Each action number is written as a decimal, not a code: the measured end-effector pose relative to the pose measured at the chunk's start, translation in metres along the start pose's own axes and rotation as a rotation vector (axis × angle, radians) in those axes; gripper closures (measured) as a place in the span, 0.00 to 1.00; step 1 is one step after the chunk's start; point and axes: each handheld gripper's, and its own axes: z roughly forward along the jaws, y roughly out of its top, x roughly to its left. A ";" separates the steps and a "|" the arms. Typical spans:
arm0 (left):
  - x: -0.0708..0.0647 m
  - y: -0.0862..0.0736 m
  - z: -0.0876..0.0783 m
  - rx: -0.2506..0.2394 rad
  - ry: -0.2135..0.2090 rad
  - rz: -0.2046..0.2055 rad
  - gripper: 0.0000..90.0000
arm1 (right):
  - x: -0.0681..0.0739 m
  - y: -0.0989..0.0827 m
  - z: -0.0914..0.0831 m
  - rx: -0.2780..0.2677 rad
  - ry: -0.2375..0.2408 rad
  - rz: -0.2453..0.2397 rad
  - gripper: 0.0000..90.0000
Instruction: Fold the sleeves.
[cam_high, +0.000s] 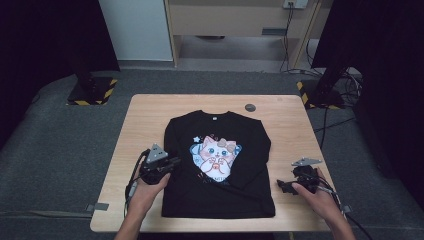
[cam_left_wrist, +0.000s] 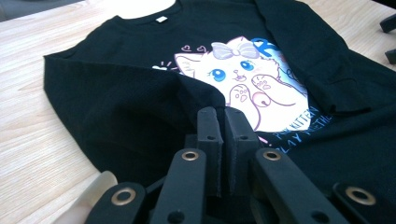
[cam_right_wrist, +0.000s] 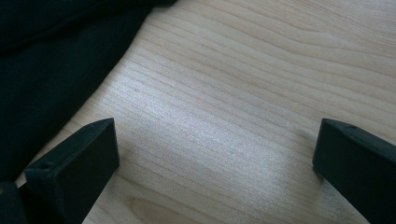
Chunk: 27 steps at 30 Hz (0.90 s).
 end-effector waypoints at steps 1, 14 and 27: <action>-0.001 0.000 0.002 0.002 -0.002 0.001 0.96 | 0.000 -0.001 0.000 -0.004 0.001 -0.003 0.00; -0.012 0.001 0.025 0.029 -0.041 0.003 0.96 | 0.000 -0.001 0.000 -0.006 0.000 0.000 0.00; -0.019 -0.003 0.042 0.051 -0.058 -0.001 0.96 | 0.000 -0.002 -0.001 -0.011 0.001 -0.004 0.00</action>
